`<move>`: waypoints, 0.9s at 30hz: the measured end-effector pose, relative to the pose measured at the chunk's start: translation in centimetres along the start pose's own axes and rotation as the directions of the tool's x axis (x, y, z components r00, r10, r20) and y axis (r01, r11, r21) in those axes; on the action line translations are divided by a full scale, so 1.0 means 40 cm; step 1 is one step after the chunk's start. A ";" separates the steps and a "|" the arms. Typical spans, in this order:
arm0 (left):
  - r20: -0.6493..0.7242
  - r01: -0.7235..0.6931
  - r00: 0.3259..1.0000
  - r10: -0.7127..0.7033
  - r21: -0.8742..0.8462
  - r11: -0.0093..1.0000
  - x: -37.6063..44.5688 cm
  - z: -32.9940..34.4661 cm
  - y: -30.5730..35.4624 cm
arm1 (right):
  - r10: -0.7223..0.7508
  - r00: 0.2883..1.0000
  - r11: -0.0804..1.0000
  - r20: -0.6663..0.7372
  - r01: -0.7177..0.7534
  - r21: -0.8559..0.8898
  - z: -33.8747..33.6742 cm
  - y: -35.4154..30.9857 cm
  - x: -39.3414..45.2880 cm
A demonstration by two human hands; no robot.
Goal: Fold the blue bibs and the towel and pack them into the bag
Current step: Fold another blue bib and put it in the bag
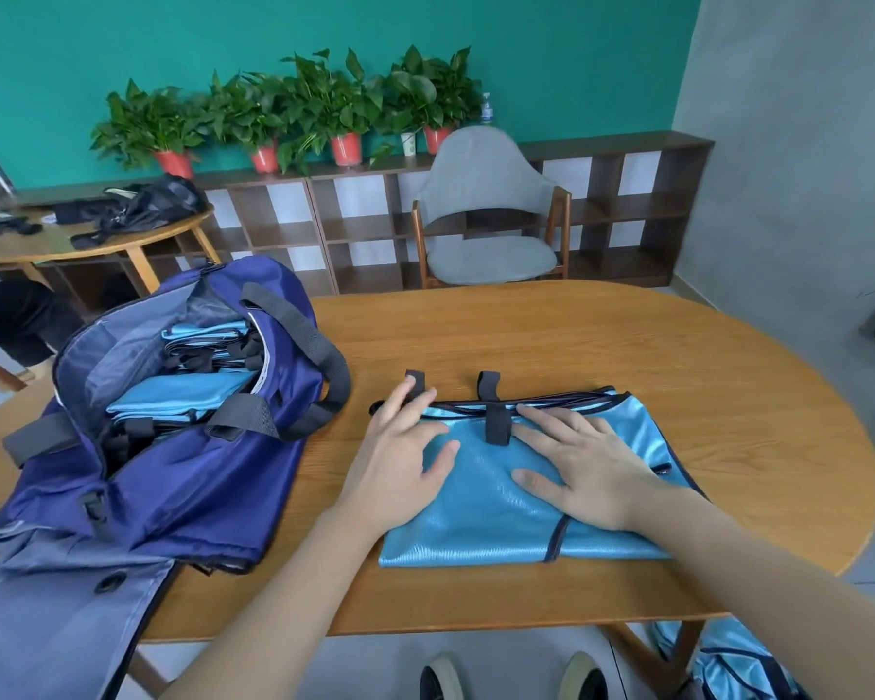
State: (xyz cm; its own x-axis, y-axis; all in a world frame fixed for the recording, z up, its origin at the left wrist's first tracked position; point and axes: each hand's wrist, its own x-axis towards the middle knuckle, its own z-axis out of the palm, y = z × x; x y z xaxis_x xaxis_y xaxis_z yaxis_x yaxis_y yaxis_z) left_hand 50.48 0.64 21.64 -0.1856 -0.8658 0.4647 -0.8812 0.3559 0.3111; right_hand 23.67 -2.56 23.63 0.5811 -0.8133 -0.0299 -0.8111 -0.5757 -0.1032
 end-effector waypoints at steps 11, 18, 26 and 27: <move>-0.033 -0.038 0.999 0.040 0.045 0.998 -0.004 0.004 -0.002 | 0.079 0.997 0.996 0.006 -0.079 -0.027 -0.034 0.001 0.083; 0.212 -0.006 0.977 -0.034 0.187 0.982 0.007 -0.002 0.005 | 0.120 0.983 0.981 -0.138 -0.139 -0.137 -0.004 -0.026 0.128; 0.337 -0.081 0.942 0.010 0.198 0.977 0.040 -0.004 -0.005 | -0.169 0.956 0.984 -0.240 0.179 0.019 0.026 -0.019 0.120; 0.331 -0.097 0.943 0.028 0.193 0.976 0.055 -0.007 -0.014 | -0.109 0.973 0.993 -0.203 0.117 0.029 0.022 -0.024 0.119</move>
State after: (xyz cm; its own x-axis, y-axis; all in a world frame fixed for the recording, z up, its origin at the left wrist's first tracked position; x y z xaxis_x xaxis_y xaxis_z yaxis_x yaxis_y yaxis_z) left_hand 50.67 -1.38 22.72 -0.3438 -0.9229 0.1732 -0.9263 0.3636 0.0986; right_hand 27.26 -5.81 22.70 0.6403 -0.7459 0.1835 -0.7351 -0.6644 -0.1352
